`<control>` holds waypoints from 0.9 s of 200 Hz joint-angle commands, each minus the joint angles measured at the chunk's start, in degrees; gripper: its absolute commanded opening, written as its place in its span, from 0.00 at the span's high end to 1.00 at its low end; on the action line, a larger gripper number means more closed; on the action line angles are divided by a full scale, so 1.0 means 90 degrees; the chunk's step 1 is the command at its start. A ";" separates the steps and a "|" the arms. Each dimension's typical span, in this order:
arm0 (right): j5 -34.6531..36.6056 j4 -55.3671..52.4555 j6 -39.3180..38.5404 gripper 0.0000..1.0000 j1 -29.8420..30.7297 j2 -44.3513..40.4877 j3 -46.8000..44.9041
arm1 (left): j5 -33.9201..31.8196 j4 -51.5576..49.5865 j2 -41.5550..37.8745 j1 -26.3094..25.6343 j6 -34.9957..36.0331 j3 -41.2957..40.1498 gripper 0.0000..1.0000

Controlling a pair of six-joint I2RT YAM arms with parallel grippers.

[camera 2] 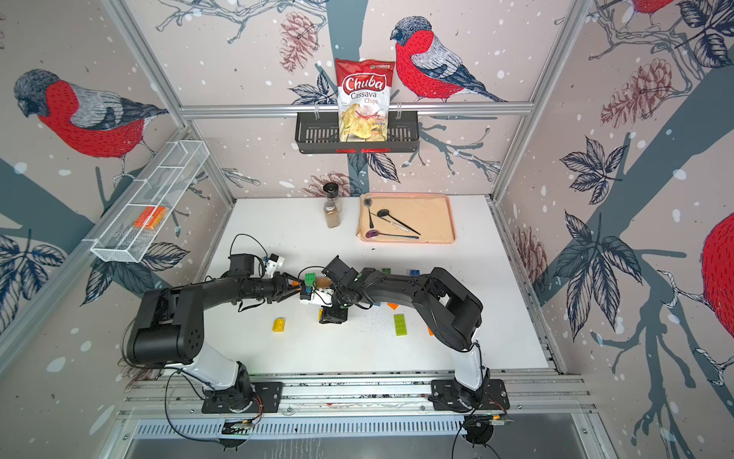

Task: Assemble a fork with lego
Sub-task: Pick up the lego brick from the center of the board.

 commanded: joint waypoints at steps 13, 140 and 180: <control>0.0146 0.0115 0.0092 0.49 0.0023 0.0121 0.0080 | -0.0093 -0.0073 0.0023 0.0003 0.0154 0.0044 0.55; 0.0286 -0.0286 -0.0173 0.69 -0.0018 0.0200 0.0285 | -0.0242 -0.0170 0.0096 -0.0035 0.0223 0.0095 0.57; 0.0134 -0.0514 -0.0407 0.74 -0.0257 -0.0209 0.0376 | -0.0343 -0.0261 0.0095 -0.0032 0.0266 0.0113 0.58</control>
